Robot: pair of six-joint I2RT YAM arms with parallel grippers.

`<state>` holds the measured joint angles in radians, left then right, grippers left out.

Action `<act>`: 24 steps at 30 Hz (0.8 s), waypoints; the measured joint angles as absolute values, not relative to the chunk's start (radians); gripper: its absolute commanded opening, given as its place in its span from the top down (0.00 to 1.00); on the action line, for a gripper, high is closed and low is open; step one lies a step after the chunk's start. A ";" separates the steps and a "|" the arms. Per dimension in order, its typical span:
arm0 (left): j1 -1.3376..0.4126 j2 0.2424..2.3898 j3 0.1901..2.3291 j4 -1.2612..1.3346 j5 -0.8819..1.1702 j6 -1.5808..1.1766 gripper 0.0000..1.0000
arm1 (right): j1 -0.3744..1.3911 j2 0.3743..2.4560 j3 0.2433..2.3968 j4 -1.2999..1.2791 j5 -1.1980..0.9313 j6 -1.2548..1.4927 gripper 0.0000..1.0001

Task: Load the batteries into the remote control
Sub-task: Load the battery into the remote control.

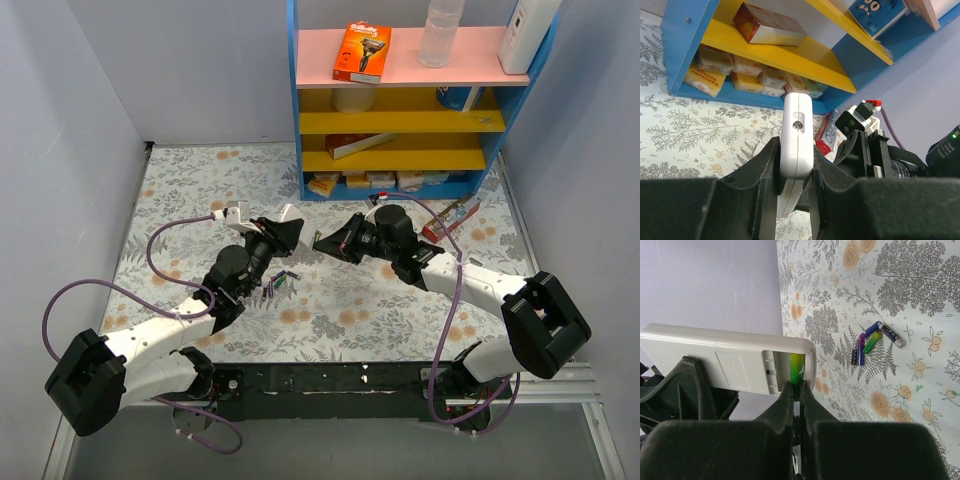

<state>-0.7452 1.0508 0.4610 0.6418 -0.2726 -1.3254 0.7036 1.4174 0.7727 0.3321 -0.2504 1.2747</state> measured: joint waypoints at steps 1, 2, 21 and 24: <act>-0.748 1.048 0.461 0.639 -0.279 -1.328 1.00 | 0.704 1.418 0.773 0.332 -0.253 1.272 0.99; -0.749 1.047 0.459 0.639 -0.282 -1.332 1.00 | 0.704 1.418 0.773 0.331 -0.254 1.267 0.99; -0.775 0.986 0.439 0.571 -0.260 -1.376 1.00 | 0.628 1.404 0.792 0.238 -0.418 1.208 0.99; -0.774 0.987 0.439 0.574 -0.250 -1.389 1.00 | 0.625 1.396 0.792 0.231 -0.416 1.217 0.99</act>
<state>-0.7742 0.9867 0.4389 0.5743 -0.2501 -1.3891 0.6250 1.3964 0.7918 0.2314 -0.4156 1.2171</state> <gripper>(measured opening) 0.215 0.044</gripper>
